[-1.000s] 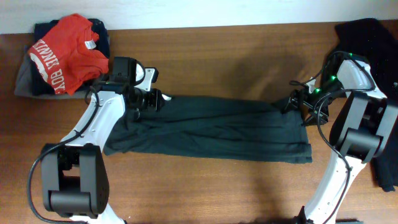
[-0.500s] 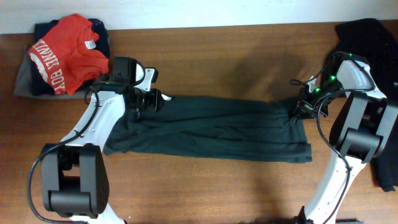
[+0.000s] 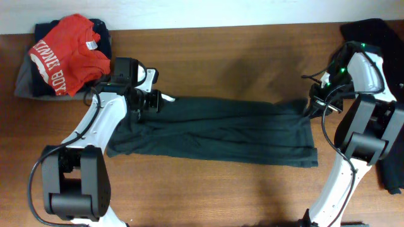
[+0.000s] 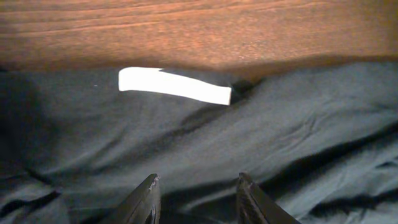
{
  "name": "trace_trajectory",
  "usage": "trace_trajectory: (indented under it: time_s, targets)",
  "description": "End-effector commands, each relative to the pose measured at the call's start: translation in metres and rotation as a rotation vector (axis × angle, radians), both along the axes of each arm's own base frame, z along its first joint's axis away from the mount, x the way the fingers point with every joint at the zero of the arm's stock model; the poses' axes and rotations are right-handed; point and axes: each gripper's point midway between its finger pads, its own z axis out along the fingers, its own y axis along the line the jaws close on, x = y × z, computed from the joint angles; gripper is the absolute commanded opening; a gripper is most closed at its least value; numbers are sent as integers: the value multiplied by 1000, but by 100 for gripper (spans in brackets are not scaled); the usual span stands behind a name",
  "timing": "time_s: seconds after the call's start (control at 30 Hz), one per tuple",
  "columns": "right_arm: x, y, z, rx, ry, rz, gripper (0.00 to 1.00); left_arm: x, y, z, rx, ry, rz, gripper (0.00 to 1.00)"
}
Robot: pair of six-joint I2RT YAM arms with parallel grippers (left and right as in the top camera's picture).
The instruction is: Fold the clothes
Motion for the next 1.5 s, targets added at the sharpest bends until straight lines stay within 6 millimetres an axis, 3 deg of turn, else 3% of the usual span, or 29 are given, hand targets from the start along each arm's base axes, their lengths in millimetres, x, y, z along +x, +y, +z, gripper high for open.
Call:
trace_trajectory:
  time_s: [0.0, 0.17, 0.33, 0.47, 0.77, 1.07, 1.2, 1.33, 1.47]
  targets:
    - [0, -9, 29, -62, -29, 9, 8, 6, 5, 9, 31, -38, 2, 40]
    - [-12, -18, 36, -123, 33, 7, 5, 6, 6, 9, 34, -38, 3, 40]
    - [-1, -21, 26, -135, -13, 4, 42, 6, 6, 9, 34, -38, 3, 40]
    - [-4, -19, 14, -130, 0, 5, 42, 6, 6, 9, 34, -37, 3, 40]
    - [-13, 1, -23, -45, 8, 4, 33, 6, 6, 9, 34, -38, 3, 40]
    - [-9, 8, -26, -48, -4, 25, 32, 6, 6, 9, 34, -38, 3, 40]
    - [-7, 8, -28, -53, -14, 19, 24, 6, 6, 9, 34, -37, 3, 40]
    - [-5, 7, -29, -57, -20, 15, 4, 6, 6, 9, 34, -37, 3, 40]
    - [-5, 7, -28, -59, -17, 7, 4, 6, 6, 9, 34, -37, 3, 40]
